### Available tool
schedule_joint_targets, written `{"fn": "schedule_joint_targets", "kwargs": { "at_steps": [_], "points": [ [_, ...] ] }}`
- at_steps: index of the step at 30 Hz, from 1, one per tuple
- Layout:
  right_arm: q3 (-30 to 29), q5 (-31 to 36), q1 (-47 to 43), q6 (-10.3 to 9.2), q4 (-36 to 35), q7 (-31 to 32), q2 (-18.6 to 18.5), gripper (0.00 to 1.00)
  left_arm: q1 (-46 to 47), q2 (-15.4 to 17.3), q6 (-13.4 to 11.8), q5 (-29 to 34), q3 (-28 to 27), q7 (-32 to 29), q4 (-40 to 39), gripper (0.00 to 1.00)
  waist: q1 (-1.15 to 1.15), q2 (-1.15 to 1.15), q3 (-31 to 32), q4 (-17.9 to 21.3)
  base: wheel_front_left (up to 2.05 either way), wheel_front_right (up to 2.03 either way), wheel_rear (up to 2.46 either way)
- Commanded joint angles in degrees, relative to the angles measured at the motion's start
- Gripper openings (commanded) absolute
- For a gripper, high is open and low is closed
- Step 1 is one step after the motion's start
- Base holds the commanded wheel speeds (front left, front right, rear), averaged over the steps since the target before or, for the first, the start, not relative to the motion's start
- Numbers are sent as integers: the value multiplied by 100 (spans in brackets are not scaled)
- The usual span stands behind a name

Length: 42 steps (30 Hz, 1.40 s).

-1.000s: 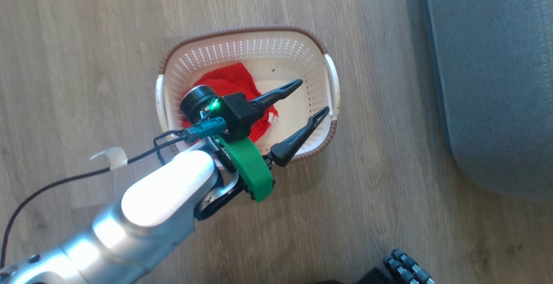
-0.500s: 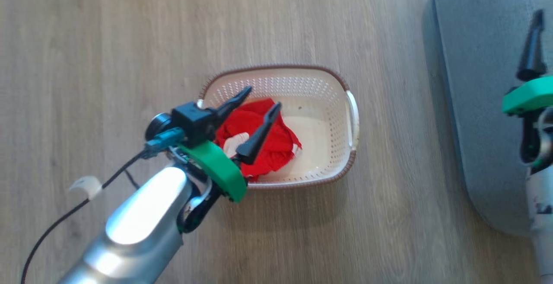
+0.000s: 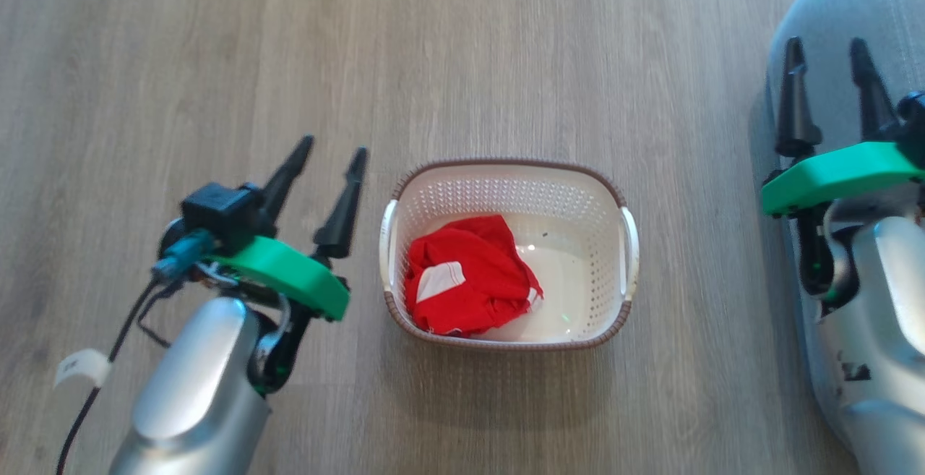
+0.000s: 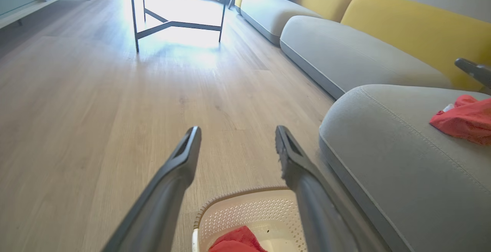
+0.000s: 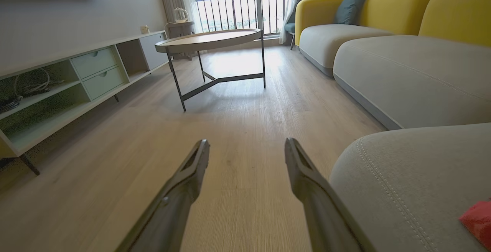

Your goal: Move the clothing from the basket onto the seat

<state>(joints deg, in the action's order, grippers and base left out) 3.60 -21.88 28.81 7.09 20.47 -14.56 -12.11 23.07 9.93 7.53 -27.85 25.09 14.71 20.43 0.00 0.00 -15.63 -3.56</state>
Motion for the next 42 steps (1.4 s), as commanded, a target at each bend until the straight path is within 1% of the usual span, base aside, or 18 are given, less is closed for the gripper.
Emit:
{"fn": "schedule_joint_targets", "kwargs": {
  "at_steps": [1,4,10,14,19,28,42],
  "points": [
    [139,-42,-43,40,-212,-43,58,100,53,49,-4,125,-422,29,-186,100,0,0,125,-99,0,0,0],
    [252,-46,-104,40,-173,-43,103,100,-91,-49,-4,327,-867,29,-215,100,0,0,253,-149,0,0,0],
    [407,149,-297,40,-54,-43,161,100,-395,-198,-4,682,-1567,29,-278,100,0,0,524,-180,0,0,0],
    [243,389,-485,40,-51,-43,291,100,-590,-315,-4,981,-2006,29,-331,100,0,0,668,-163,0,0,0],
    [132,639,-834,40,-19,-43,453,100,-868,-450,-4,1253,-2355,29,-360,100,0,0,862,-124,0,0,0],
    [148,946,-1318,40,127,-43,545,100,-1263,-527,-4,1604,-2549,29,-354,100,0,0,1099,-44,0,0,0],
    [398,981,-2000,40,-33,-44,655,100,-1721,-609,-4,1666,-2704,29,-388,100,0,0,1402,240,0,0,0]
  ]
}}
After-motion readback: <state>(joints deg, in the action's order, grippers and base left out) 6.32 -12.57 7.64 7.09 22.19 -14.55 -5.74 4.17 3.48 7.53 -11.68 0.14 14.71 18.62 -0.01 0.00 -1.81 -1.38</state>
